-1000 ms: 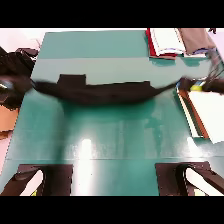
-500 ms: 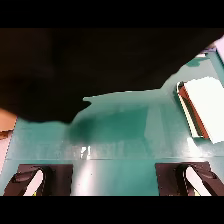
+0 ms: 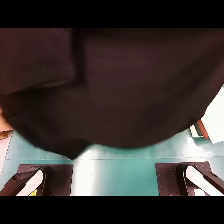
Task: Fold the shirts.
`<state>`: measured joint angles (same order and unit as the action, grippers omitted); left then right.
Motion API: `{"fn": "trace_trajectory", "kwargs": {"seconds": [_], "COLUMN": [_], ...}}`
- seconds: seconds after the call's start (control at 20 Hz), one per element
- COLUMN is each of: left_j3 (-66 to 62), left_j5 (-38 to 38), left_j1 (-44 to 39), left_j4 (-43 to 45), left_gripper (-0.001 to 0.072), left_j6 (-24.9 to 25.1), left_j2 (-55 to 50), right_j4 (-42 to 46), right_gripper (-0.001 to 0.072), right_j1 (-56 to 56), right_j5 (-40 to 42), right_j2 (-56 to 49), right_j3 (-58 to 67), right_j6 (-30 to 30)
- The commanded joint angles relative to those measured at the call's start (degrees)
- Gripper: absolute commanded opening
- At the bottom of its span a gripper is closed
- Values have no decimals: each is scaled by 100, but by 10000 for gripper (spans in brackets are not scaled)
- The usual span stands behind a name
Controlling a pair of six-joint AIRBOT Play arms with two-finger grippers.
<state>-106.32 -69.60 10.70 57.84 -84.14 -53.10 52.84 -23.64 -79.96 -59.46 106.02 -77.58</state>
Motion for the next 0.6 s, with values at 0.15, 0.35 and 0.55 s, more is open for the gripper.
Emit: {"fn": "trace_trajectory", "kwargs": {"seconds": [0.15, 0.35, 0.55], "left_j3": [1342, 1469, 1414], "left_j5": [-387, -20, 702], "left_j1": [-251, -459, -442], "left_j4": [-94, -46, -17], "left_gripper": [26, 26, 26], "left_j6": [219, 391, 546], "left_j2": [-2253, -3733, -4105], "right_j4": [1274, 1375, 1274], "right_gripper": [14, 14, 14], "right_j1": [1272, 1749, 1749], "right_j5": [120, 787, 861], "right_j2": [-1672, -2964, -3783], "right_j3": [-1720, -1790, -811], "right_j6": [-186, -627, -640]}}
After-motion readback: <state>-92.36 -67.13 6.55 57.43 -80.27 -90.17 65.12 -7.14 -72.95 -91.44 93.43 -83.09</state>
